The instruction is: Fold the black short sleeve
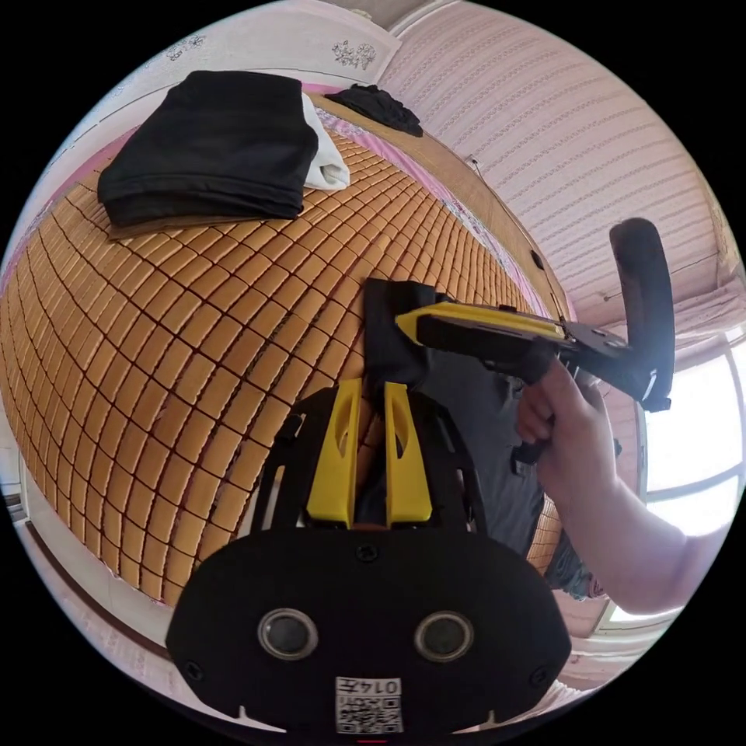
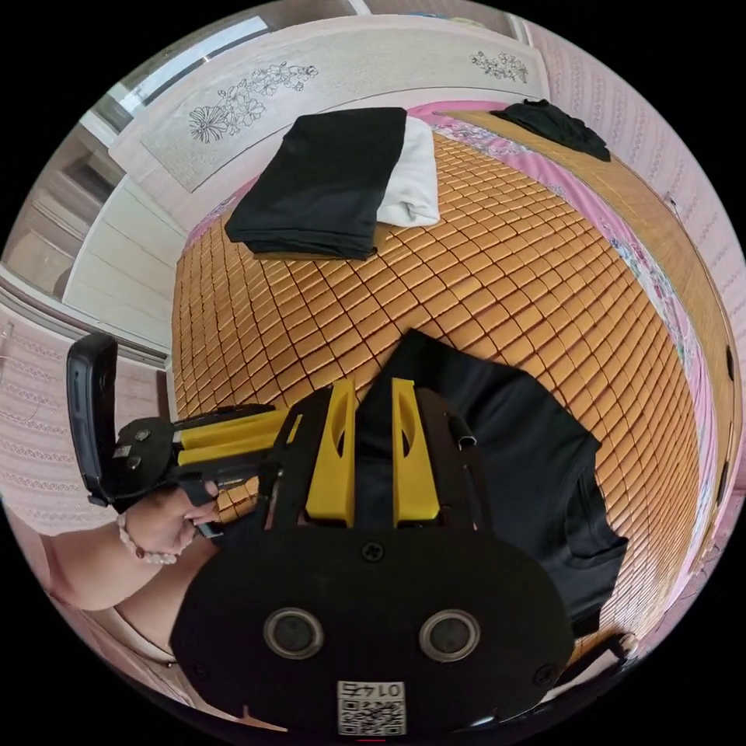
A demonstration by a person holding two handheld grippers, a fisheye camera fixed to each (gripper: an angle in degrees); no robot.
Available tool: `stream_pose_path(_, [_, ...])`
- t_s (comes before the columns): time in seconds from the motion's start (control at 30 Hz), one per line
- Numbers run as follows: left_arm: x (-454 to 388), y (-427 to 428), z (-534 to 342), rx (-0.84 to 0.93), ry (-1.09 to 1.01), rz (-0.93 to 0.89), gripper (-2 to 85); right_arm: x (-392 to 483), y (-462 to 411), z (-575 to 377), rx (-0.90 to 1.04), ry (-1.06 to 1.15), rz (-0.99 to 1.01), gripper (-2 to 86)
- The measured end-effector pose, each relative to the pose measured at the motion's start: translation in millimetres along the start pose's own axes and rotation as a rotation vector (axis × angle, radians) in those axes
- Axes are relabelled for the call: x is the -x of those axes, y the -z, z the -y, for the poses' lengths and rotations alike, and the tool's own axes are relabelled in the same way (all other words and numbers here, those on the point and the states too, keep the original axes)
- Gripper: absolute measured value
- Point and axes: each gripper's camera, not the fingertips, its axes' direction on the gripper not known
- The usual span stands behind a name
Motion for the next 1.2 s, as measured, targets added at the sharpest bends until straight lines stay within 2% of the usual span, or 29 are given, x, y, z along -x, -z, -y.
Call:
stream_pose_path(0.17, [18, -2, 3, 0.023, 0.014, -0.05, 6.6, 0, -39, 44, 0.134, -0.05, -0.063, 10.5])
stream_pose_path(0.3, [25, -14, 5, 0.092, -0.024, -0.072, 4.2, -2, -44, 55, 0.115, -0.063, -0.16, 3.5])
stream_pose_path(0.43, [28, -14, 6, 0.092, -0.061, -0.05, -0.1, -21, -41, 58, 0.08, -0.101, -0.046, 0.4])
stream_pose_path(0.53, [22, -3, 5, 0.028, -0.101, -0.02, -0.4, -41, -17, 45, -0.054, -0.184, 0.044, -0.1])
stream_pose_path(0.6, [5, 16, 0, -0.087, -0.266, -0.069, 0.3, -56, 12, 25, -0.166, -0.266, 0.084, 0.0])
stream_pose_path(0.7, [-13, 31, -10, -0.095, -0.44, -0.144, 5.2, -79, 48, -28, -0.274, -0.411, 0.097, 0.9])
stream_pose_path(0.87, [-21, 26, -23, 0.007, -0.479, -0.13, 6.8, -112, 29, -90, -0.068, -0.571, 0.067, 4.8])
stream_pose_path(1.0, [-34, 13, -27, 0.069, -0.522, -0.077, 6.6, -120, 33, -80, -0.107, -0.517, 0.066, 5.8])
stream_pose_path(1.2, [-51, -10, -15, 0.103, -0.514, -0.06, 6.5, -121, 21, -13, -0.115, -0.324, 0.039, 5.1])
